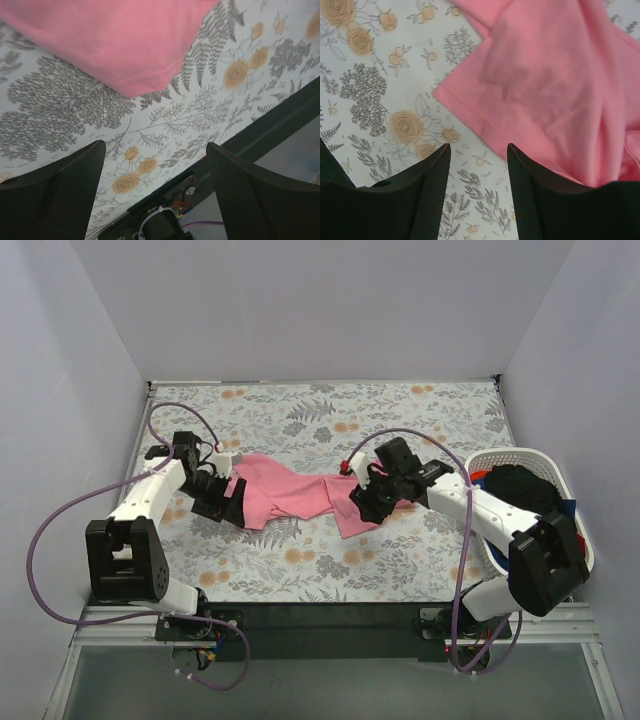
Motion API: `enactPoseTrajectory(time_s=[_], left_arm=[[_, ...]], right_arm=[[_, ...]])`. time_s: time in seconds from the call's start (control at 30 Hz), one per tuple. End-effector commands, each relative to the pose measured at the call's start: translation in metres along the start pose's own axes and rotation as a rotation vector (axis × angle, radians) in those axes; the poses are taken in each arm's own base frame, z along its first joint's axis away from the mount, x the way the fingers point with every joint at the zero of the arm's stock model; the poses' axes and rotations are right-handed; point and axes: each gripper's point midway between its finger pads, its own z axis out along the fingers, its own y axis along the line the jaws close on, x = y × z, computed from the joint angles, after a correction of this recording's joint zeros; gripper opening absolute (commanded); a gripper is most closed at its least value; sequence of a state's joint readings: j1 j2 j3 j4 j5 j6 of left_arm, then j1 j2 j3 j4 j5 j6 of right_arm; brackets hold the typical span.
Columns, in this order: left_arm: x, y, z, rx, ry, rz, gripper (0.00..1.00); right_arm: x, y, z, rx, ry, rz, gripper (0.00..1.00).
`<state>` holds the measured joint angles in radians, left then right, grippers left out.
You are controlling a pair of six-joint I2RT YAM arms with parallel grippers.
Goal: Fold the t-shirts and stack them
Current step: Move the tshirt to the center of the board, then flatten the tshirt out
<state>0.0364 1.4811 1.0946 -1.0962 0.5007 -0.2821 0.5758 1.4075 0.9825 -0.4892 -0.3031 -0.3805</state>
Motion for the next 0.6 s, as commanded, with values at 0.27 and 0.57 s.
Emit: enactPoseTrajectory(time_s=[0.27, 0.57], left_arm=[[0.019, -0.007, 0.013, -0.046, 0.043, 0.057, 0.8], [0.019, -0.009, 0.012, -0.055, 0.033, 0.07, 0.81]], right_arm=[[-0.007, 0.048, 0.043, 0.014, 0.135, -0.117, 0.53], [-0.002, 0.04, 0.08, 0.059, 0.218, -0.088, 0.54]])
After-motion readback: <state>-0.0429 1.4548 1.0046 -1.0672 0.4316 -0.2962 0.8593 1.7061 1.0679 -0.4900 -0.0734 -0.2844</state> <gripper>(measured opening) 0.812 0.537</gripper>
